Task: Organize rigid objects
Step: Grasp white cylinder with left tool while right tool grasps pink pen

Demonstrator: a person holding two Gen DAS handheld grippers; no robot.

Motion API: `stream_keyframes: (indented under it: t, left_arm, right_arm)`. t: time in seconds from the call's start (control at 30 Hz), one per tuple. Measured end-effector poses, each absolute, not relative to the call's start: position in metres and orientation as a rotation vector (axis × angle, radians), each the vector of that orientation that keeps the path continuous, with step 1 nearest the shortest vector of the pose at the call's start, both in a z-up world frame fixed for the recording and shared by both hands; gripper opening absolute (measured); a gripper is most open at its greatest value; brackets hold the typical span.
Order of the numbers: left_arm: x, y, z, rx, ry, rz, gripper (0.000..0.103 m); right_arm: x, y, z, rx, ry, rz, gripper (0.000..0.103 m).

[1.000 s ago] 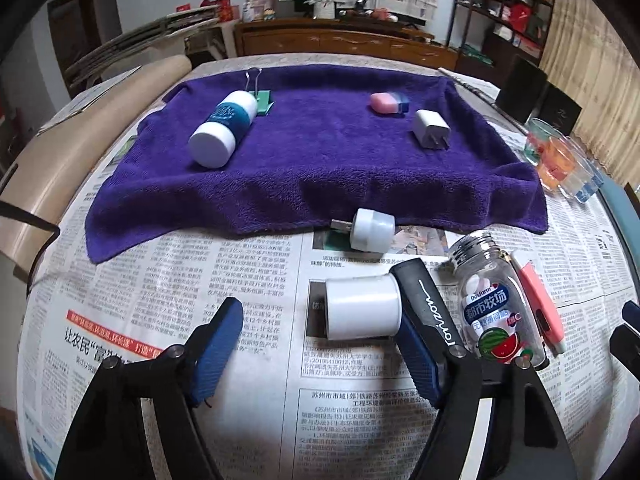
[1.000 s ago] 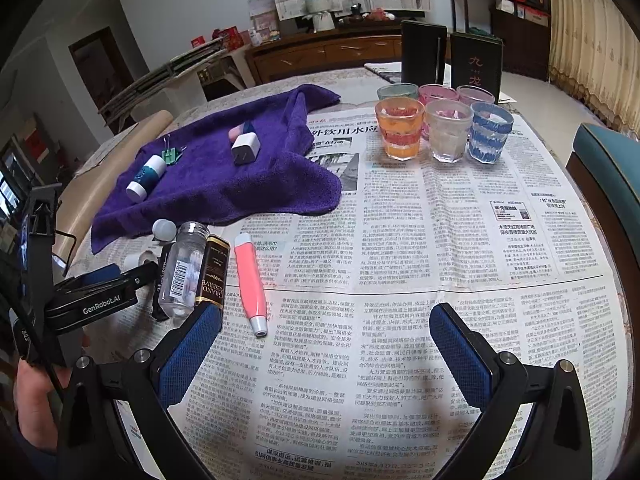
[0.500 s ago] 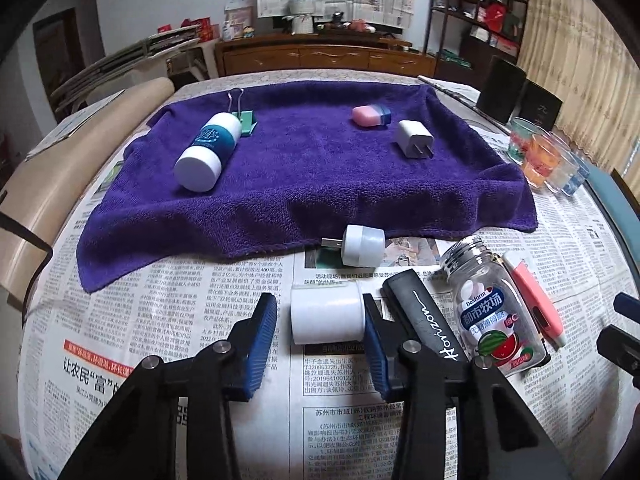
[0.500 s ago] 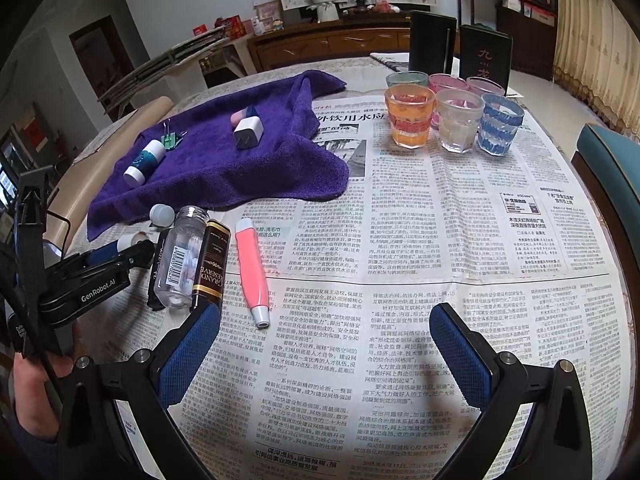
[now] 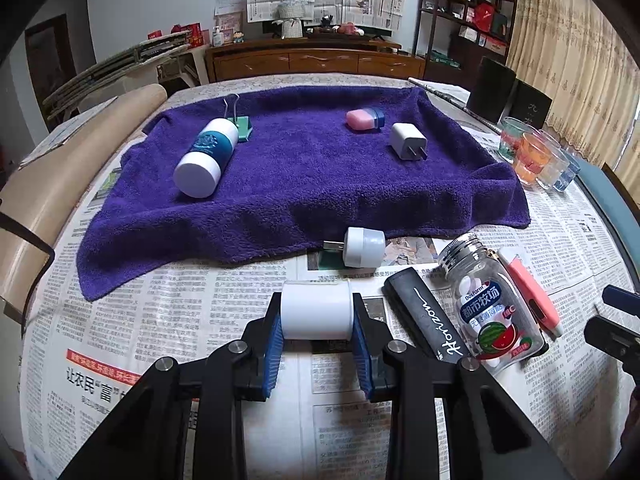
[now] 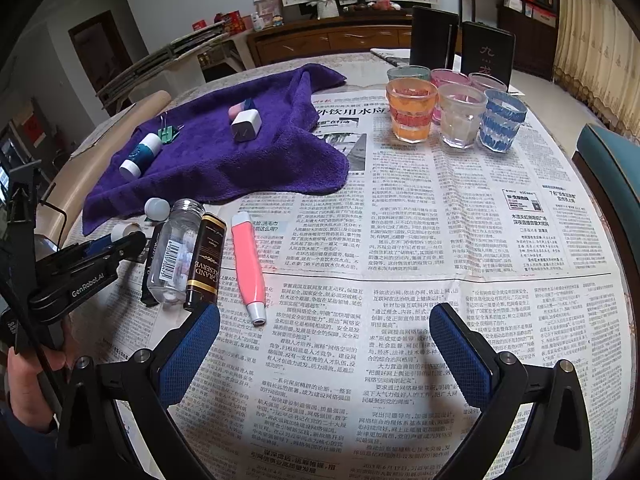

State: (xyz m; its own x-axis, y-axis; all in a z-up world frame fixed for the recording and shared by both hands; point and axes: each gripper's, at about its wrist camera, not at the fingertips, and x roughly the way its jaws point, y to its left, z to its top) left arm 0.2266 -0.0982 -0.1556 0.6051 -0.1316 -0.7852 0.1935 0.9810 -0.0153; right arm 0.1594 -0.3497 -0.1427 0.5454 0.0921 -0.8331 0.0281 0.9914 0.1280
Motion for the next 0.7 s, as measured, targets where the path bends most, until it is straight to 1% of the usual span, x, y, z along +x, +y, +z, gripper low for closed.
stream_keyframes:
  t: [0.27, 0.4, 0.47, 0.53, 0.63, 0.7]
  left_arm:
    - [0.221, -0.085, -0.145, 0.06, 0.894, -0.215, 0.029]
    - [0.221, -0.08, -0.14, 0.049, 0.894, -0.243, 0.029]
    - [0.219, -0.077, -0.137, 0.04, 0.884, -0.247, 0.029]
    - [0.219, -0.073, -0.136, 0.022, 0.881, -0.253, 0.029]
    - [0.218, -0.068, -0.134, 0.004, 0.876, -0.26, 0.029]
    - [0.218, -0.066, -0.135, 0.001, 0.878, -0.263, 0.029]
  right_arm:
    - [0.167, -0.346, -0.148, 0.146, 0.99, 0.059, 0.102]
    - [0.183, -0.339, -0.144, 0.11, 0.976, 0.062, 0.1]
    - [0.192, -0.334, -0.143, 0.081, 0.979, 0.071, 0.095]
    - [0.198, -0.327, -0.144, 0.043, 0.991, 0.094, 0.078]
    - [0.205, -0.314, -0.15, -0.065, 1.017, 0.123, 0.067]
    - [0.207, -0.309, -0.152, -0.081, 1.026, 0.162, 0.064]
